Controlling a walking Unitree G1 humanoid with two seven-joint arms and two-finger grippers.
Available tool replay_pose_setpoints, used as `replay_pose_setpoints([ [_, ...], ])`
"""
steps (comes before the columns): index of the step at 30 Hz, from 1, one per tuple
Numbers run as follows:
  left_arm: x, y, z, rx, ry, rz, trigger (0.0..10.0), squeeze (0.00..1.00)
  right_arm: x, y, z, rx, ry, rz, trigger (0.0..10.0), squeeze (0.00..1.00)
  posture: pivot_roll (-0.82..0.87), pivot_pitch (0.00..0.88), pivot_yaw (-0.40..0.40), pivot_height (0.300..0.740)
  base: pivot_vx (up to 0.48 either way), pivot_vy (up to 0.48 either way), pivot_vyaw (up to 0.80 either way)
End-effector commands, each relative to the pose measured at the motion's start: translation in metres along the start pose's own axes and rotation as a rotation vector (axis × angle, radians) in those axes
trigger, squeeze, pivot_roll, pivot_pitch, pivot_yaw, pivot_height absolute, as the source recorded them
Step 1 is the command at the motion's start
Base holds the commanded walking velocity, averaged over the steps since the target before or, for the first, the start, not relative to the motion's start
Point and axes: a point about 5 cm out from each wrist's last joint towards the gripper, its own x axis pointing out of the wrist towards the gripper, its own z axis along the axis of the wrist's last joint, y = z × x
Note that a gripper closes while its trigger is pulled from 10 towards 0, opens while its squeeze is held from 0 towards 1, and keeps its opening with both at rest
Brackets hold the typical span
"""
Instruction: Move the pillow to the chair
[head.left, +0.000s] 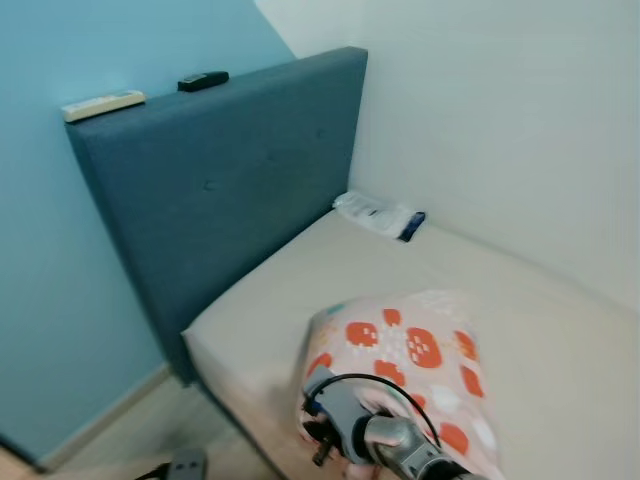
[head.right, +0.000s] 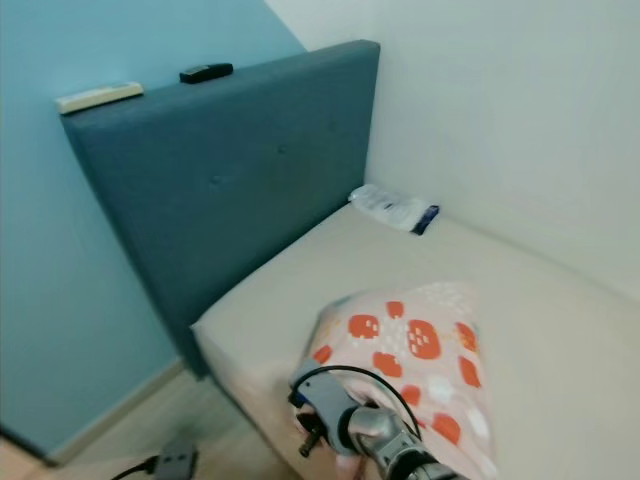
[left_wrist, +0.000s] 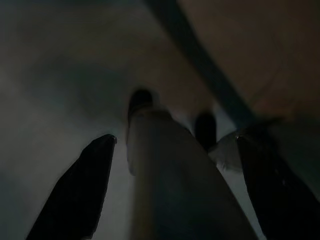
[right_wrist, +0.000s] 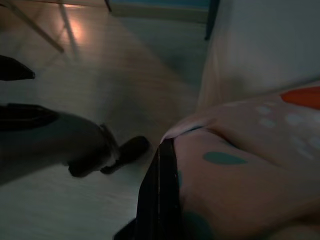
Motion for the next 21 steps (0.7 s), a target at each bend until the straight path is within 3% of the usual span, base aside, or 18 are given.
replay_pose_setpoints([
  [1, -0.001, 0.001, -0.006, -0.005, 0.026, 0.006, 10.0, 0.0, 0.009, 0.008, 0.027, -0.061, -0.104, 0.084, 10.0, 0.0, -0.05, 0.042, -0.053, 0.74, 0.0, 0.0, 0.78],
  [5, -0.001, 0.001, -0.004, -0.013, 0.011, 0.012, 10.0, 0.0, 0.01, 0.007, 0.039, -0.074, -0.154, 0.105, 10.0, 0.0, -0.06, 0.044, -0.053, 0.74, 0.0, 0.0, 0.78],
  [9, 0.002, 0.002, 0.013, -0.031, -0.062, 0.029, 10.0, 0.0, 0.012, 0.008, 0.055, -0.068, -0.227, 0.137, 10.0, 0.0, -0.06, 0.045, -0.055, 0.74, 0.0, 0.0, 0.77],
  [12, 0.004, 0.008, 0.054, -0.062, -0.236, 0.046, 10.0, 0.0, 0.012, 0.006, 0.07, -0.064, -0.288, 0.156, 10.0, 0.0, -0.05, 0.046, -0.058, 0.74, 0.0, 0.0, 0.78],
  [13, 0.004, 0.008, 0.054, -0.062, -0.236, 0.046, 10.0, 0.0, 0.012, 0.006, 0.07, -0.064, -0.288, 0.156, 10.0, 0.0, -0.05, 0.046, -0.058, 0.74, 0.0, 0.0, 0.77],
  [15, 0.002, 0.013, 0.089, -0.025, -0.378, 0.049, 10.0, 0.0, 0.011, 0.005, 0.082, -0.068, -0.336, 0.168, 10.0, 0.0, -0.05, 0.046, -0.058, 0.74, 0.0, 0.0, 0.78],
  [16, 0.002, 0.013, 0.089, -0.025, -0.378, 0.049, 10.0, 0.0, 0.011, 0.005, 0.082, -0.068, -0.336, 0.168, 10.0, 0.0, -0.05, 0.046, -0.058, 0.74, 0.0, 0.0, 0.78],
  [19, -0.006, 0.021, 0.124, 0.051, -0.541, 0.057, 10.0, 0.0, 0.009, 0.0, 0.096, -0.067, -0.398, 0.175, 10.0, 0.0, -0.05, 0.049, -0.056, 0.74, 0.0, 0.0, 0.77],
  [21, -0.009, 0.023, 0.13, 0.071, -0.587, 0.064, 10.0, 0.0, 0.007, -0.002, 0.1, -0.064, -0.419, 0.175, 10.0, 0.0, -0.05, 0.054, -0.055, 0.74, 0.0, 0.0, 0.77],
])
